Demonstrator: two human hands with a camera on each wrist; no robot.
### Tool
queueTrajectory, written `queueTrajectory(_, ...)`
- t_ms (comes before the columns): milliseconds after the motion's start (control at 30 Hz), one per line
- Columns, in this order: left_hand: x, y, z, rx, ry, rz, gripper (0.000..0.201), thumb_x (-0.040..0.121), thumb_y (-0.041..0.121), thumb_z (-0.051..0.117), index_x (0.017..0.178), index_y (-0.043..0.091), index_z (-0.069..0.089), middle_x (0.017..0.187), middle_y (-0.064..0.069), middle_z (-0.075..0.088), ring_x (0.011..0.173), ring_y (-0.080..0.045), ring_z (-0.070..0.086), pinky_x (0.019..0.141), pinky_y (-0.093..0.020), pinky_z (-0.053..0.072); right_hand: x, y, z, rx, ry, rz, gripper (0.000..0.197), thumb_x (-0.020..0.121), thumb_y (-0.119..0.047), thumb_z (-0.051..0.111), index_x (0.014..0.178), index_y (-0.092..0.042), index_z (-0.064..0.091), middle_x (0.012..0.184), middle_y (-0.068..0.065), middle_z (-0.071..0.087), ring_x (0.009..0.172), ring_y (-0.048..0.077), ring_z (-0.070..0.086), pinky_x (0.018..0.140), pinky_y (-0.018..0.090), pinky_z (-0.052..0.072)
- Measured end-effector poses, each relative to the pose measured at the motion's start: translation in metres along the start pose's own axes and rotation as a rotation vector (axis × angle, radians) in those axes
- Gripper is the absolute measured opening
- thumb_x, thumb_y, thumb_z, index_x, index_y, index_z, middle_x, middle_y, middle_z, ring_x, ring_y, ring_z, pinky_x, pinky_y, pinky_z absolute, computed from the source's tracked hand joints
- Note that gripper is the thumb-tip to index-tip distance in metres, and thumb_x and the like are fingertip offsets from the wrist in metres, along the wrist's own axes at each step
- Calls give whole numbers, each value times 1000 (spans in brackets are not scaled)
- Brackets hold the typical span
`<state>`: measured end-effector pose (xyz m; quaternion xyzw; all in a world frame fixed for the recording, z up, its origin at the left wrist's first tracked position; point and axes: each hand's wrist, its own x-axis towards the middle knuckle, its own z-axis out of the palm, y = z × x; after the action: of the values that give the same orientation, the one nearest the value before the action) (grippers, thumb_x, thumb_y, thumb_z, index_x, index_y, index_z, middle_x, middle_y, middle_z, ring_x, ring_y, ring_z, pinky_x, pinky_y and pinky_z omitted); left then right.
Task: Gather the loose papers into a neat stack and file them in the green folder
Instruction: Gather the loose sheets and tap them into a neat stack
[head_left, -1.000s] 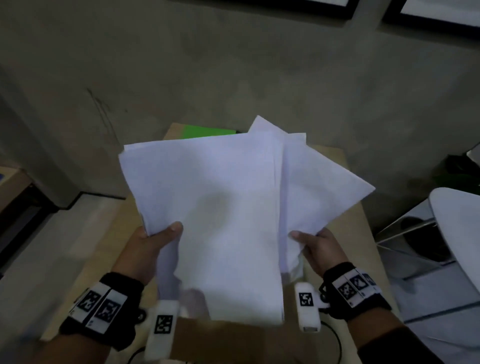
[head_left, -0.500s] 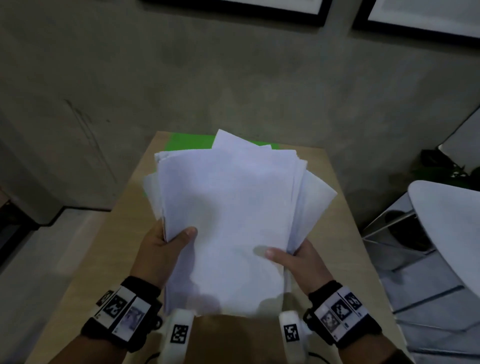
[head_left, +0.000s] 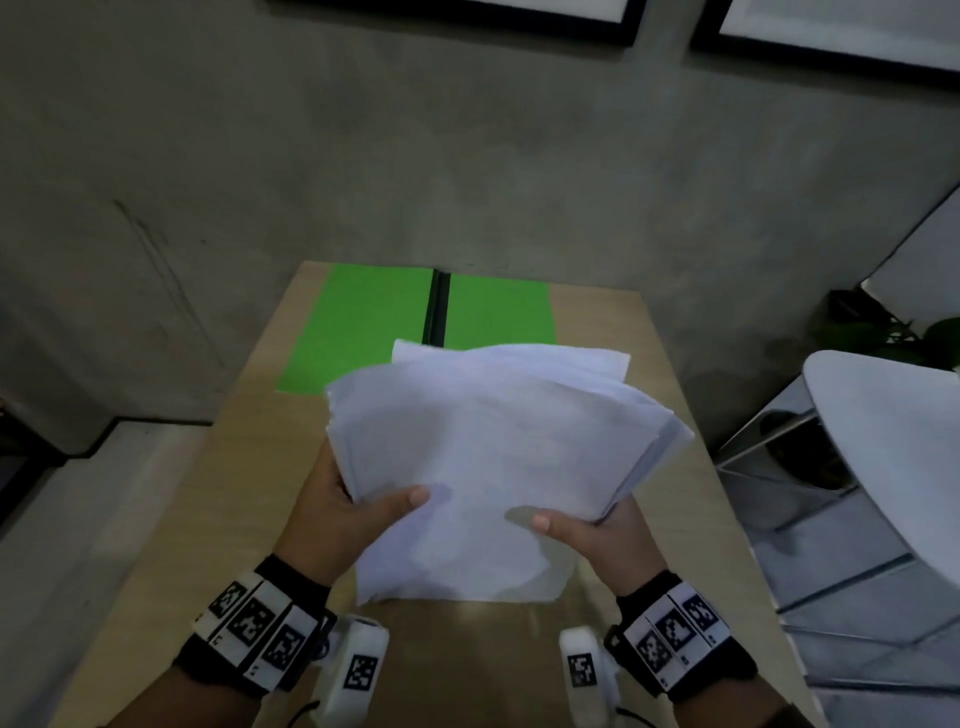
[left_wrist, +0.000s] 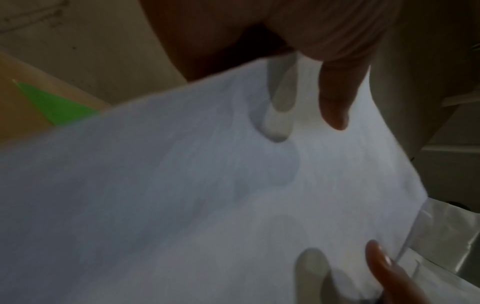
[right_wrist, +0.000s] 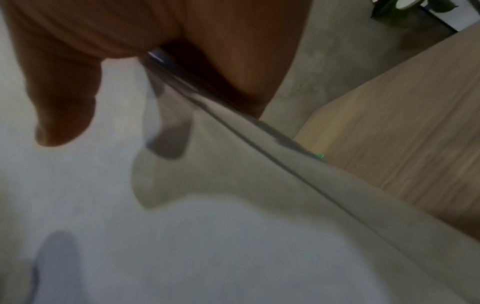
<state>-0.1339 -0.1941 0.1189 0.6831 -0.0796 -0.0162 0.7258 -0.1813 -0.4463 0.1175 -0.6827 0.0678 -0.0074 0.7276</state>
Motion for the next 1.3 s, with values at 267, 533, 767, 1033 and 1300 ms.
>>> queueTrajectory(267, 0, 1, 1, -59, -68, 52, 101, 46, 23, 88, 135, 13, 41, 117, -5, 66, 104, -15, 65, 79, -28, 56, -3, -10, 0, 74, 39, -119, 51, 52, -2, 79, 98, -21, 66, 93, -5, 76, 88, 12, 72, 67, 24, 56)
queueTrajectory(533, 0, 13, 18, -141, 48, 4, 54, 41, 46, 89, 86, 18, 76, 89, -1, 77, 81, -16, 73, 65, -28, 58, -1, -22, 10, 85, 204, -224, 38, 59, 4, 78, 90, -15, 68, 80, -9, 77, 76, 5, 72, 63, 17, 55)
queueTrajectory(767, 11, 26, 12, -93, -16, 141, 81, 50, 11, 89, 122, 16, 52, 111, 2, 66, 90, -2, 67, 70, -18, 55, 13, -24, -2, 45, 227, -283, 69, 45, -26, 86, 106, -20, 56, 98, -2, 70, 90, 8, 67, 71, 21, 54)
queueTrajectory(1033, 20, 22, 10, -76, -11, 102, 79, 42, 28, 85, 115, 24, 54, 98, 7, 70, 84, 0, 67, 69, -18, 55, 17, -57, 11, -421, 470, -693, 64, 71, -47, 74, 125, -28, 45, 116, -6, 53, 106, 6, 54, 92, 20, 43)
queueTrajectory(1300, 20, 27, 18, -67, -56, 100, 30, 64, 2, 72, 91, 12, 69, 85, 3, 77, 77, -10, 71, 66, -23, 57, 9, -78, 75, -1454, 154, -773, 36, 80, -26, 60, 115, -18, 61, 92, 3, 64, 90, 28, 58, 92, 44, 38)
